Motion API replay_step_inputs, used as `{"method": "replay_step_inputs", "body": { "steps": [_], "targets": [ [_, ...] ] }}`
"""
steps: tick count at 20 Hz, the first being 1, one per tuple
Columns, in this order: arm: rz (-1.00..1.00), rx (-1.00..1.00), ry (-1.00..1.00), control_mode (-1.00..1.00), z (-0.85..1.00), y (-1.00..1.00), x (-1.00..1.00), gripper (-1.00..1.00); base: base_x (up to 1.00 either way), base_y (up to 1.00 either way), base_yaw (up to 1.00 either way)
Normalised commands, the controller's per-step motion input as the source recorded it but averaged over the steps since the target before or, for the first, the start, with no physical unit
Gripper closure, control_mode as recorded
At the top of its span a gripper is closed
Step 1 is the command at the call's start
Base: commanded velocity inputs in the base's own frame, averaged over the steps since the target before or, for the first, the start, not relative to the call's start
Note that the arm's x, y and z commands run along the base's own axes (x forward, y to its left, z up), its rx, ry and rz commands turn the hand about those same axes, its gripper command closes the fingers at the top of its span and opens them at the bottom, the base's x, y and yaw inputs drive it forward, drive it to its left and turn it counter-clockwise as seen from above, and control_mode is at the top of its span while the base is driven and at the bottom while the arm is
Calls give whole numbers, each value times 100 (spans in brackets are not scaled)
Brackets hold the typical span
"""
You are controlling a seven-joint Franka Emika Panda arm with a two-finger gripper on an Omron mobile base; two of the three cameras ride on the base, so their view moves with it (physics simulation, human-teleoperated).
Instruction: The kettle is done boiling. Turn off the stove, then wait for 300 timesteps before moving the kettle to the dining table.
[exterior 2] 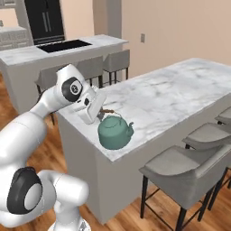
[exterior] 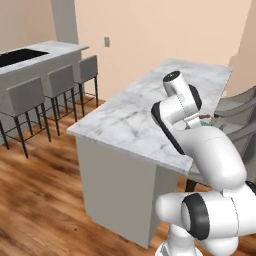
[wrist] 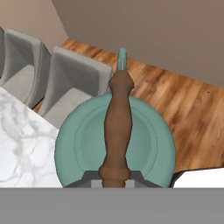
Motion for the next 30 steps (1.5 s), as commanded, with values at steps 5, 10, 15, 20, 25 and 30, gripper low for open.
{"method": "replay_step_inputs", "body": {
  "steps": [5,10,15,20,25,30],
  "targets": [
    [0,0,0,100,0,0,0,100,2,-73,30],
    [0,0,0,100,0,0,0,100,0,-23,5],
    [0,0,0,100,0,0,0,100,13,0,0],
    [0,0,0,100,0,0,0,100,29,-1,0],
    [0,0,0,100,0,0,0,100,25,-5,2],
    [0,0,0,100,0,0,0,100,55,-7,4]
  ]
}}
